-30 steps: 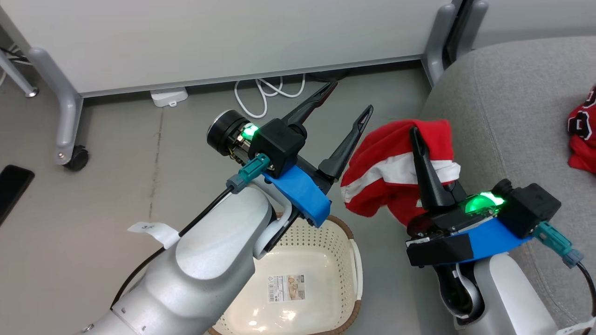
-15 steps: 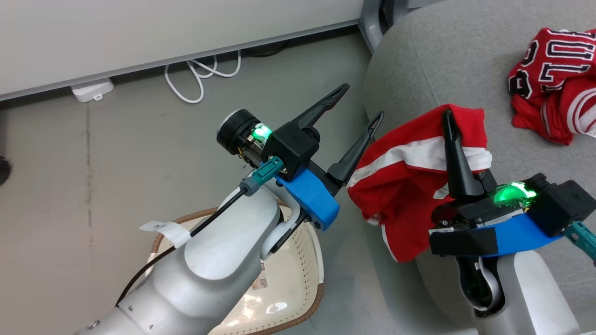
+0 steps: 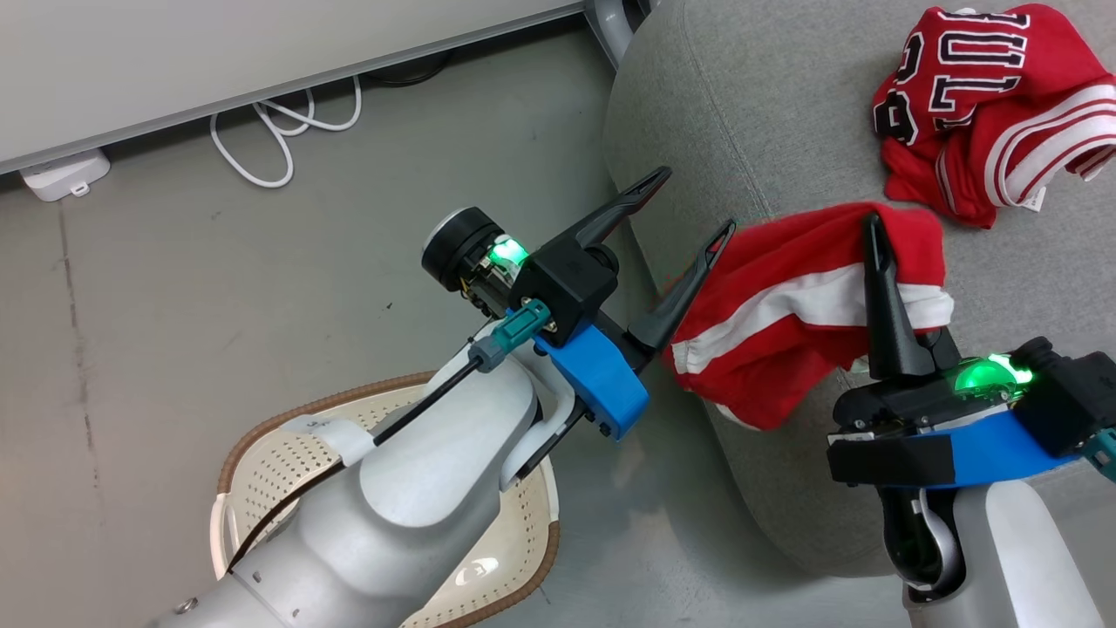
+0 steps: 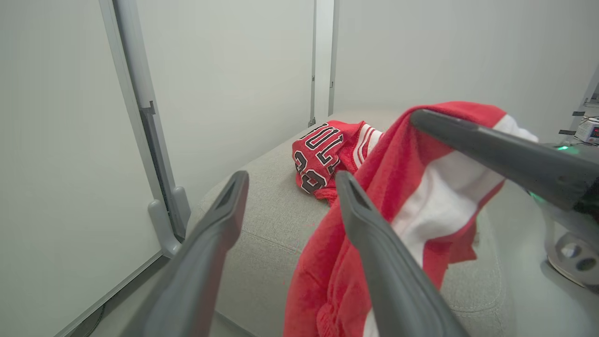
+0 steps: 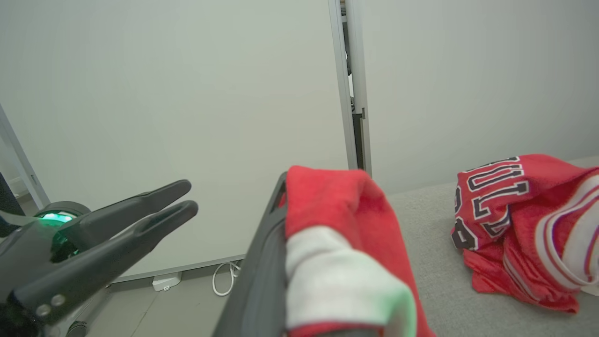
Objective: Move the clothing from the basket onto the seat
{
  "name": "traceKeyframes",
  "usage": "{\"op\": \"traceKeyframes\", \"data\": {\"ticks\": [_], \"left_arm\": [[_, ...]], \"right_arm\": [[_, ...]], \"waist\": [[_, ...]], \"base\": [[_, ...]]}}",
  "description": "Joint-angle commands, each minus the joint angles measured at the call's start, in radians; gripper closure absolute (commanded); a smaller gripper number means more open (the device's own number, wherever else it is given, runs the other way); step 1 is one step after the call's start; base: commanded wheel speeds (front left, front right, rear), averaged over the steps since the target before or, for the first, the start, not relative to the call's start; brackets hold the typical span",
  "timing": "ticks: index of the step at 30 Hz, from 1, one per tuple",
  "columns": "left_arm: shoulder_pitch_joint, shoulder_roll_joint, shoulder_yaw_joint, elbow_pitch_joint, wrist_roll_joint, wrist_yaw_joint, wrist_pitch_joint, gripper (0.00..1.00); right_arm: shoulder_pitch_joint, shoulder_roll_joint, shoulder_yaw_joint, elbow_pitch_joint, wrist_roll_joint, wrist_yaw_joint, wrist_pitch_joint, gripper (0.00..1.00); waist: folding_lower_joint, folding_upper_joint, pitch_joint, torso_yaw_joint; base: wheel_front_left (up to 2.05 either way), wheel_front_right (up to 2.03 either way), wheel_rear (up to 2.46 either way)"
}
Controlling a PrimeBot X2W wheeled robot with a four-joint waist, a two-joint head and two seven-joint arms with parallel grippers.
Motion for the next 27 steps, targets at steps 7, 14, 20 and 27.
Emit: {"op": "traceKeyframes", "data": {"ticks": [7, 14, 20, 27], "left_arm": [[0.006, 0.010, 0.019, -0.019, 0.015, -0.003, -0.005, 0.00], [0.004, 0.025, 0.045, -0.065, 0.035, 0.013, -0.005, 0.00], [-0.028, 0.047, 0.059, -0.094, 0.055, 0.021, -0.005, 0.00], [-0.080, 0.069, 0.065, -0.117, 0.076, 0.027, 0.003, 0.00]], "right_arm": [[-0.005, 0.002, -0.032, -0.019, -0.020, 0.001, -0.004, 1.00], [-0.119, -0.015, -0.066, -0.057, -0.040, 0.001, -0.004, 1.00], [-0.303, -0.043, -0.147, -0.101, -0.056, 0.001, -0.004, 1.00], [-0.572, -0.142, -0.281, -0.102, -0.080, 0.001, -0.004, 1.00]], "waist": [[0.0000, 0.0000, 0.001, 0.009], [0.0000, 0.0000, 0.051, 0.034], [0.0000, 0.0000, 0.138, 0.061], [0.0000, 0.0000, 0.277, 0.095]], "base": [[0.00, 0.00, 0.00], [0.00, 0.00, 0.00], [0.00, 0.00, 0.00], [0.00, 0.00, 0.00]]}}
